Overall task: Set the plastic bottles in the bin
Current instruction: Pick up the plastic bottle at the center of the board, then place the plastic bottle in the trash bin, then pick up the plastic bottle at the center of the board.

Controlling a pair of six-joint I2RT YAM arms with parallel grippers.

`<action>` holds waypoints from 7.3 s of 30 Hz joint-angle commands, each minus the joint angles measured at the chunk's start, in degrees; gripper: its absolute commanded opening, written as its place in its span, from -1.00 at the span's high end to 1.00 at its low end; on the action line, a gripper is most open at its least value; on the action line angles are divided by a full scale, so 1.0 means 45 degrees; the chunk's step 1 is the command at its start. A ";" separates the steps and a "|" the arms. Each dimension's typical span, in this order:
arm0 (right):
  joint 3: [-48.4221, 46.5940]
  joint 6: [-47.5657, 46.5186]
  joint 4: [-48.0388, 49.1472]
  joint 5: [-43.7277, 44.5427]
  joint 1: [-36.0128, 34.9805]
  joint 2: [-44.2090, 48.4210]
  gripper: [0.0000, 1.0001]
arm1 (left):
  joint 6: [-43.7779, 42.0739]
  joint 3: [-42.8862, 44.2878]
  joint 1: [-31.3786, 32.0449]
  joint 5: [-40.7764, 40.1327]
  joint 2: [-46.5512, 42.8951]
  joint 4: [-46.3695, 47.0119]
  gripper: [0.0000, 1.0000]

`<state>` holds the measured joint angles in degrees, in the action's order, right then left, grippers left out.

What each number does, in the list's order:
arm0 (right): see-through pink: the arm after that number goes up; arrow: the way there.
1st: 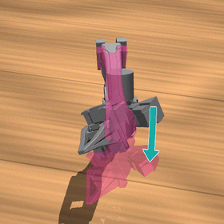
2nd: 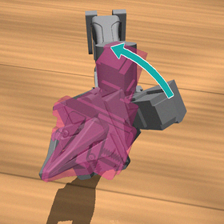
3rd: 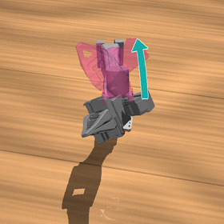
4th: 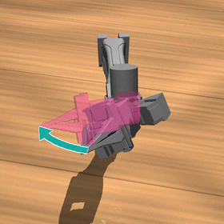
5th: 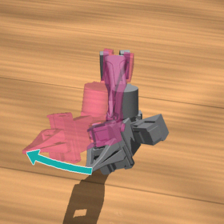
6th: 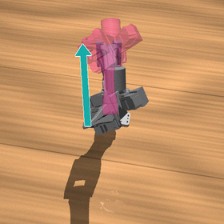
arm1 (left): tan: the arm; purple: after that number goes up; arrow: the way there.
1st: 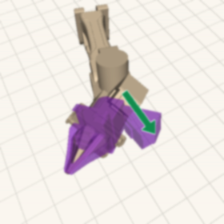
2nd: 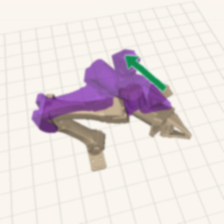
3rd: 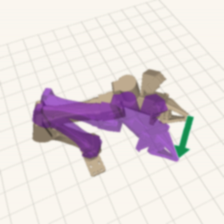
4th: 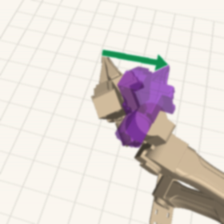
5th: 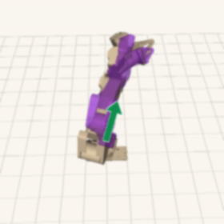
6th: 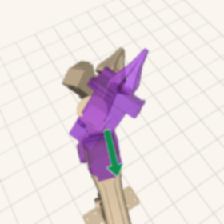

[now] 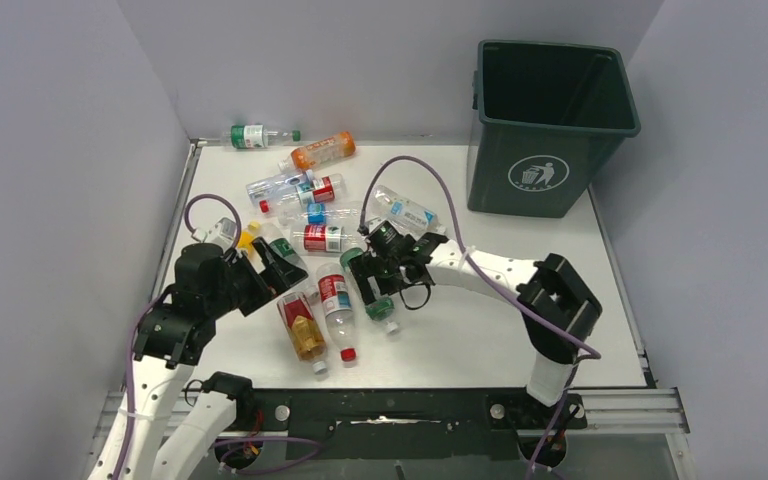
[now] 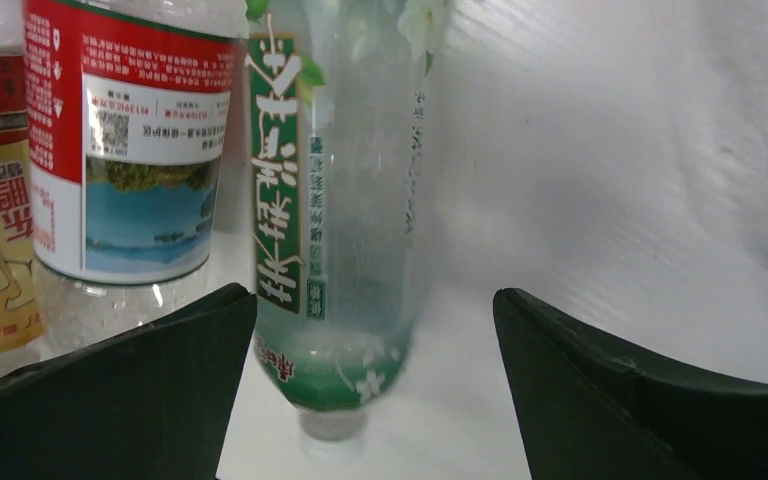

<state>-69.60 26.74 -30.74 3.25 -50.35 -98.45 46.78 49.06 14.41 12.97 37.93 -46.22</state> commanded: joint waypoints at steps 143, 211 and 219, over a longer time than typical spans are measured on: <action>0.0269 0.3416 0.4145 -0.0518 -0.3127 0.0064 -0.83 | -0.0712 -0.1288 -0.0001 -0.0683 0.0361 -0.0589 -0.79; -0.8472 -0.3438 -0.1108 0.1305 0.5476 0.4581 0.00 | 0.2738 -0.3623 0.0971 -0.3273 0.4467 0.1382 -0.85; -0.9308 -0.3006 0.0057 -0.1809 0.9841 0.3191 0.00 | 0.3020 -0.3567 0.1393 -0.3439 0.4711 0.1644 -0.64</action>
<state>-107.90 13.43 -35.62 4.36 -12.25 -80.27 59.33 32.14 19.94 -1.10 59.07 -41.74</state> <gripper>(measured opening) 0.510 0.862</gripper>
